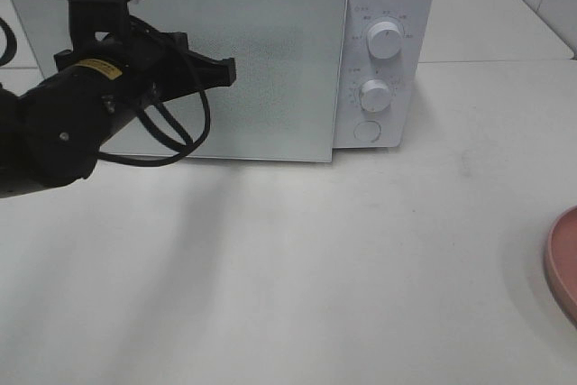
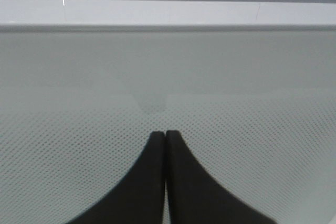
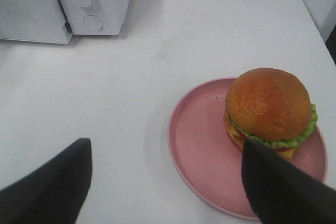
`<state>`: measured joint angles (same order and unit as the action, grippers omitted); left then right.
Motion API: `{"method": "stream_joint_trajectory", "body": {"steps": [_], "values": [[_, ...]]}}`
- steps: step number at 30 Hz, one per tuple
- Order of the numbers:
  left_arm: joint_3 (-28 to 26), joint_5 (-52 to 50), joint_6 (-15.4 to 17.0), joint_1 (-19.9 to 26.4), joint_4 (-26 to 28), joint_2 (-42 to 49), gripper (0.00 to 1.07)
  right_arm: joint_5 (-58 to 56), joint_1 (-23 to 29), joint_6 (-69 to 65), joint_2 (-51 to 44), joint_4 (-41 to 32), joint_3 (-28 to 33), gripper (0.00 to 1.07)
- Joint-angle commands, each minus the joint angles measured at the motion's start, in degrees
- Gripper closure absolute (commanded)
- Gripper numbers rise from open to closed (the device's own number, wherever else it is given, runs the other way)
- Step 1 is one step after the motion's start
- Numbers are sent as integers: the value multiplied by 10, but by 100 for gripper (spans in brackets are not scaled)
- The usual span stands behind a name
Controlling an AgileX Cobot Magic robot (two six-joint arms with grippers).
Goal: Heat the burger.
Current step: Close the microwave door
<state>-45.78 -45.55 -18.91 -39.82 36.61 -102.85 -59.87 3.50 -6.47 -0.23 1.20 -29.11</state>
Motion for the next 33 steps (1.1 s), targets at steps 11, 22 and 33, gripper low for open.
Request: {"method": "stream_joint_trajectory", "body": {"steps": [11,22,33], "values": [[-121,39,-18,-3,9,-70,107,4,-3,5,-15,1,1,32],[-191,69,-68,0,36,-104,107,4,-3,6,-15,1,1,32],[-117,134,-83,-3,34,-39,107,4,-3,6,-15,1,1,32]]}}
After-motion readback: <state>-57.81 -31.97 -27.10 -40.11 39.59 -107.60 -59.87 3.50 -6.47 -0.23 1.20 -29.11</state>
